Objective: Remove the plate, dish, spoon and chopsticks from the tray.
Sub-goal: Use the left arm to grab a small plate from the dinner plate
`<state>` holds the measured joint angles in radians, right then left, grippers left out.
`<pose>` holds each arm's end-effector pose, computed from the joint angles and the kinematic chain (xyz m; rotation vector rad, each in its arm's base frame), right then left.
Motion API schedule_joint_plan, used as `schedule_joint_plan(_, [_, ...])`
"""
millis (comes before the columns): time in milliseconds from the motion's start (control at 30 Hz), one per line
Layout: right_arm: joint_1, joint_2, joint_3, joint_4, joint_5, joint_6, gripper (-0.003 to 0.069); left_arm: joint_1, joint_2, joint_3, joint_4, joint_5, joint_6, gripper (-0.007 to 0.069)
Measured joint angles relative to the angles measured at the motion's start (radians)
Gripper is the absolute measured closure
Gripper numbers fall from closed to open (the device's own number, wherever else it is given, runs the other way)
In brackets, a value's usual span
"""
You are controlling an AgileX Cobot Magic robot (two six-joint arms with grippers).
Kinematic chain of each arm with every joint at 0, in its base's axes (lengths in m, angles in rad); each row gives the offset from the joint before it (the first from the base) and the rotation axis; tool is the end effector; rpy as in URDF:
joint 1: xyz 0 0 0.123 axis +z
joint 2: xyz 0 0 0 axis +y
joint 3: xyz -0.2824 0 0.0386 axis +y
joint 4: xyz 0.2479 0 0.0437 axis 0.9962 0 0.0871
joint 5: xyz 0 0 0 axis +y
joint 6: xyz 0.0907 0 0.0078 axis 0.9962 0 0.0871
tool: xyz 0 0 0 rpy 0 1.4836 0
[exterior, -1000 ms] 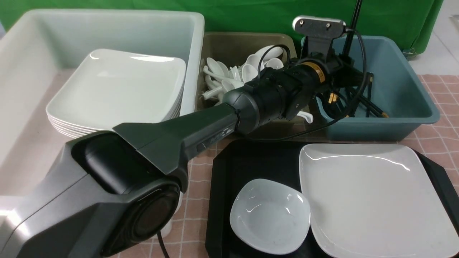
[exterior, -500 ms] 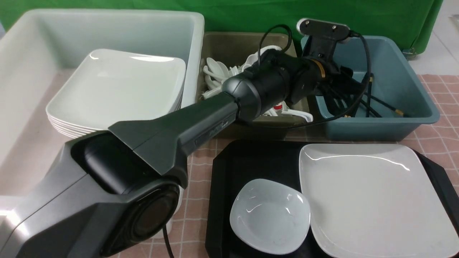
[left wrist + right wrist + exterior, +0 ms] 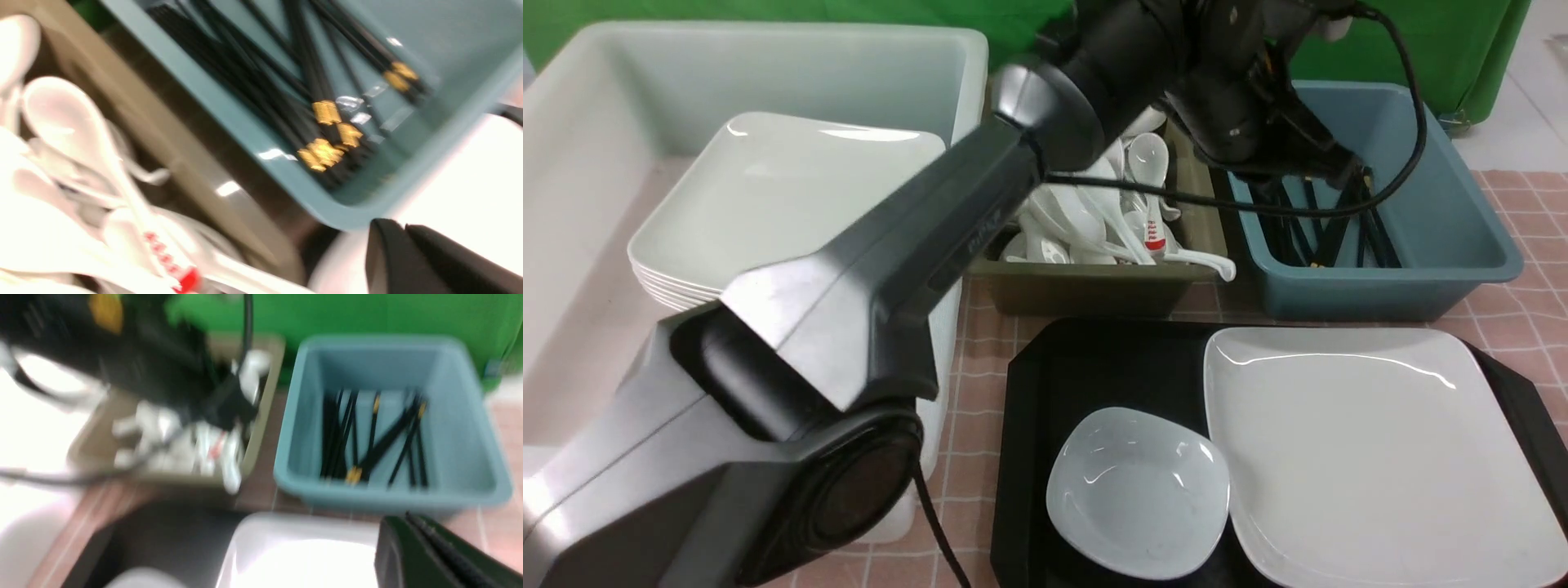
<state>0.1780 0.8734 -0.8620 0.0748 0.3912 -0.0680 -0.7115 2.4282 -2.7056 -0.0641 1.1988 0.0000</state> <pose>0.1797 0.0350 0.3769 -0.1861 1.8786 0.1495 0.3950 -0.3477 0.3212 0.8507 2.2906 -0.4071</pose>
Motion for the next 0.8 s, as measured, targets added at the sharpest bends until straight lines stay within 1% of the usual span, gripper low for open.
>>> schedule_joint_plan(33, [0.0, 0.01, -0.044, 0.0, 0.084, -0.01, 0.0629, 0.0, -0.02, 0.002, -0.041, 0.009, 0.014, 0.0617])
schedule_joint_plan(67, [0.0, 0.012, -0.053, 0.0, 0.084, -0.013, 0.0629, 0.0, -0.025, 0.002, -0.049, 0.009, 0.014, 0.062])
schedule_joint_plan(100, [0.0, 0.034, -0.129, 0.0, 0.216, -0.042, 0.0629, 0.0, -0.065, 0.03, -0.114, 0.012, 0.027, 0.0628])
schedule_joint_plan(167, [0.0, 0.062, -0.21, 0.001, 0.364, -0.087, 0.0629, -0.002, -0.14, 0.116, -0.168, 0.011, 0.043, 0.0631])
schedule_joint_plan(200, [0.0, 0.062, -0.21, 0.001, 0.377, -0.092, 0.0629, -0.002, -0.148, 0.128, -0.168, 0.011, 0.043, 0.0631])
schedule_joint_plan(233, [0.0, 0.08, -0.254, 0.001, 0.457, -0.122, 0.0629, -0.003, -0.217, 0.241, -0.184, 0.01, 0.047, 0.0631])
schedule_joint_plan(267, [0.0, 0.082, -0.257, 0.001, 0.471, -0.128, 0.0629, -0.003, -0.235, 0.275, -0.184, 0.009, 0.049, 0.0631])
schedule_joint_plan(333, [0.0, 0.092, -0.267, 0.001, 0.536, -0.156, 0.0629, -0.003, -0.342, 0.502, -0.168, 0.009, 0.049, 0.0631])
schedule_joint_plan(467, [0.0, 0.094, -0.243, 0.019, 0.571, -0.185, 0.0629, -0.003, -0.487, 0.886, -0.127, 0.011, 0.05, 0.063])
schedule_joint_plan(533, [0.0, 0.095, -0.235, 0.037, 0.57, -0.193, 0.0629, -0.003, -0.514, 0.979, -0.117, -0.011, 0.054, 0.0629])
schedule_joint_plan(600, [0.0, 0.097, -0.222, 0.102, 0.558, -0.238, 0.0629, -0.003, -0.557, 1.12, -0.097, -0.086, 0.103, 0.0628])
schedule_joint_plan(667, [0.0, 0.098, -0.219, 0.178, 0.541, -0.291, 0.0629, -0.003, -0.562, 1.173, -0.08, -0.137, 0.128, 0.0626])
schedule_joint_plan(767, [0.0, 0.106, -0.218, 0.286, 0.537, -0.384, 0.0629, -0.003, -0.544, 1.194, -0.029, -0.213, 0.126, 0.061])
schedule_joint_plan(800, [0.0, 0.107, -0.218, 0.286, 0.537, -0.384, 0.0629, -0.002, -0.544, 1.194, -0.027, -0.217, 0.126, 0.0608])
